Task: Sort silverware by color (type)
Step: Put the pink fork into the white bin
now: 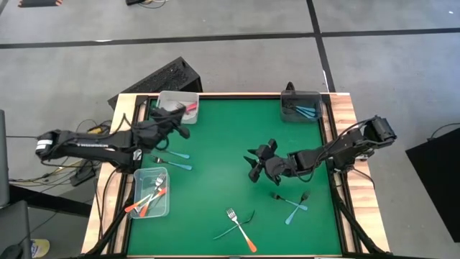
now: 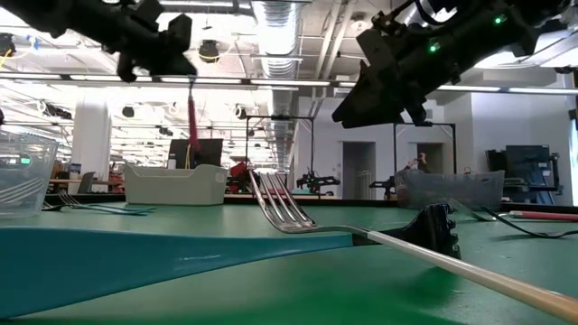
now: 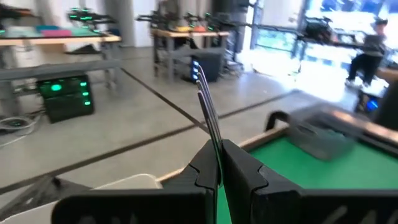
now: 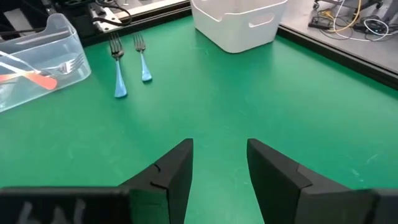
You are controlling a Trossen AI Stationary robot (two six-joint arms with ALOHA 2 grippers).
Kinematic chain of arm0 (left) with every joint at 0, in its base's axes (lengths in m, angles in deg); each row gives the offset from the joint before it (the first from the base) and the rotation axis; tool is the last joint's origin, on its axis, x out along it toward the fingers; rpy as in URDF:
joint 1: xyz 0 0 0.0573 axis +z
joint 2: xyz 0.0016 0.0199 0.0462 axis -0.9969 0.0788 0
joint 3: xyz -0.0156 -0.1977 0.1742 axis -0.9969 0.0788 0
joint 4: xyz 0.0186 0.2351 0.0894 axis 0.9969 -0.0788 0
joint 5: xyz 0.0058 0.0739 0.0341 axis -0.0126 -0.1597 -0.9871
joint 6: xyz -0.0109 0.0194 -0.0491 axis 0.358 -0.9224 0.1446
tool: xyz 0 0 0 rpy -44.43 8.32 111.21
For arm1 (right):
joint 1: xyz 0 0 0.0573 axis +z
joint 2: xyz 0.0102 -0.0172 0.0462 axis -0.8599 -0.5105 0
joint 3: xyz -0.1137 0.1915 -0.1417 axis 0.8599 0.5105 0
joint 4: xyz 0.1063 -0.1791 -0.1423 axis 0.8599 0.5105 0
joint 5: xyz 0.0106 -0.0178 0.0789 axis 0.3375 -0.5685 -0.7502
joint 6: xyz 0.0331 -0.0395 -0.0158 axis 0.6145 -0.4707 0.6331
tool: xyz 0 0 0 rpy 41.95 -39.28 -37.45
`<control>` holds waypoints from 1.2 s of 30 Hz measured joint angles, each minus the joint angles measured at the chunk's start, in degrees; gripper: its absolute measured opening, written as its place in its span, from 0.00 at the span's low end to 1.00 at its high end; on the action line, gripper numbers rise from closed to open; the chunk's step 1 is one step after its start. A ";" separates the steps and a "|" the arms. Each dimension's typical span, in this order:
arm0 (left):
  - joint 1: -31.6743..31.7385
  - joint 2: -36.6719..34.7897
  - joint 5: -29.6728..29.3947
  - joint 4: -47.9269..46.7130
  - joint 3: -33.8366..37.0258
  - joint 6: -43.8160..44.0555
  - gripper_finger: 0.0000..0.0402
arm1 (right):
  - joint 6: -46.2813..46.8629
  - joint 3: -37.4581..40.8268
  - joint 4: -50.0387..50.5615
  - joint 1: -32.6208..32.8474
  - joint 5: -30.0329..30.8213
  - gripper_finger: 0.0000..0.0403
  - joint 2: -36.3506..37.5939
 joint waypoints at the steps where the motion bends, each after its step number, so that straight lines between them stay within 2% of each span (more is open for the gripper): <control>1: 0.72 -1.25 -0.67 0.15 0.73 0.30 0.00 | 0.00 0.00 0.01 0.00 0.01 0.44 0.00; 7: 6.12 -6.29 -2.40 1.44 5.45 0.58 0.00 | -0.02 0.00 0.44 -0.04 -0.01 0.44 0.00; 12: 11.85 -7.19 -1.93 1.90 7.31 1.75 0.00 | 1.73 0.00 1.34 -0.09 -0.05 0.44 0.00; 16: 16.12 -5.75 0.96 1.87 7.31 6.03 0.00 | 1.83 0.00 1.25 -0.09 -0.06 0.44 0.00; 20: 19.52 -2.64 1.43 1.77 7.31 12.45 0.00 | 1.97 0.00 1.24 -0.09 -0.09 0.44 -0.01; 24: 21.43 1.36 2.67 1.77 7.31 21.28 0.00 | 1.97 0.00 1.28 -0.09 -0.14 0.44 -0.02; 28: 22.62 5.53 2.99 1.28 7.31 26.03 0.00 | 1.97 0.00 1.35 -0.09 -0.20 0.44 -0.02; 31: 23.40 7.48 5.02 1.16 7.30 26.04 0.05 | 1.98 0.00 1.64 -0.09 -0.27 0.44 -0.02; 33: 23.53 8.12 6.50 1.24 7.28 24.52 0.11 | 2.86 0.01 2.55 -0.09 -0.36 0.44 -0.02; 36: 23.55 8.10 5.42 1.00 7.26 22.48 0.22 | 3.52 0.02 3.89 -0.09 -0.38 0.44 -0.02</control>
